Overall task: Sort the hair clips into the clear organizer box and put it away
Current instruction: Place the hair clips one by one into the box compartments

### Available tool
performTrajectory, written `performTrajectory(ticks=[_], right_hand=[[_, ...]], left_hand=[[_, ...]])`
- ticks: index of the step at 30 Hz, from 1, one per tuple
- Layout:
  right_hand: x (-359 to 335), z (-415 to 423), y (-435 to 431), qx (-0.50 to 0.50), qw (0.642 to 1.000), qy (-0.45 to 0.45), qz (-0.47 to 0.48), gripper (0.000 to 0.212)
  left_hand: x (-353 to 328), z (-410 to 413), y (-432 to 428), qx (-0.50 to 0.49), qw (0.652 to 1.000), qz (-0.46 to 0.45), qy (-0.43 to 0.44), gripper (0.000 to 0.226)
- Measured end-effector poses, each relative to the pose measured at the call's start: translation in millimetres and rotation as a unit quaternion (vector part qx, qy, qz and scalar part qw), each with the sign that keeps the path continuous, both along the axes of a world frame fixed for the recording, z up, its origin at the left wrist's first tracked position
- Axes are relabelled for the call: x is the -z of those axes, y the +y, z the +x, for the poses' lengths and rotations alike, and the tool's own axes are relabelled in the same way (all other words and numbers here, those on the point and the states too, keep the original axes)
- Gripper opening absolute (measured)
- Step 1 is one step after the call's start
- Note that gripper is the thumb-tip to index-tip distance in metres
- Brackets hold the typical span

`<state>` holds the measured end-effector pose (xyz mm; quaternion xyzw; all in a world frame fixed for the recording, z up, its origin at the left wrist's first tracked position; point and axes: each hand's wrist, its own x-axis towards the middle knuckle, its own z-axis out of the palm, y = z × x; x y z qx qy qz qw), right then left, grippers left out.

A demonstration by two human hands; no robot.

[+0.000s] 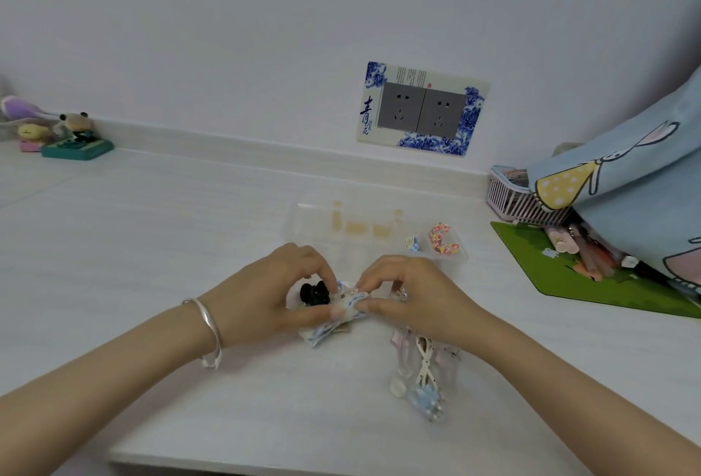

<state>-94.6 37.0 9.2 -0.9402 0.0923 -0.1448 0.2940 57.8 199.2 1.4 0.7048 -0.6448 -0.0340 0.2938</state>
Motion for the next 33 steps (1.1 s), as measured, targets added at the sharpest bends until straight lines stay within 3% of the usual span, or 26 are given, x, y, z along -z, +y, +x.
performTrajectory(ticks=[5, 9, 14, 18, 24, 29, 33], right_hand=[[-29.1, -6.4, -4.4, -0.016, 0.991, -0.072, 0.112, 0.007], [-45.6, -10.0, -15.2, -0.008, 0.974, -0.141, 0.175, 0.007], [-51.5, -16.4, -30.9, 0.028, 0.945, -0.165, 0.279, 0.044], [-50.2, -16.6, -40.3, 0.046, 0.928, -0.185, 0.320, 0.046], [-52.3, -13.2, -55.8, 0.058, 0.921, -0.198, 0.330, 0.039], [-46.4, -5.4, -79.3, 0.113, 0.932, -0.157, 0.306, 0.032], [-37.7, 4.4, -93.3, 0.166, 0.949, -0.105, 0.248, 0.026]], left_hand=[[-18.6, -11.9, -15.8, -0.017, 0.999, -0.041, 0.003, 0.035], [-32.6, -20.2, -38.8, 0.000, 0.988, -0.082, 0.133, 0.022], [-40.4, -27.7, -68.9, 0.002, 0.937, -0.116, 0.330, 0.030], [-42.6, -29.8, -89.9, -0.009, 0.913, -0.118, 0.391, 0.017], [-42.7, -27.7, -111.8, -0.006, 0.922, -0.128, 0.365, 0.028], [-34.8, -12.1, -122.3, -0.023, 0.970, -0.103, 0.217, 0.020], [-26.3, -6.0, -127.4, -0.052, 0.988, -0.069, 0.128, 0.029]])
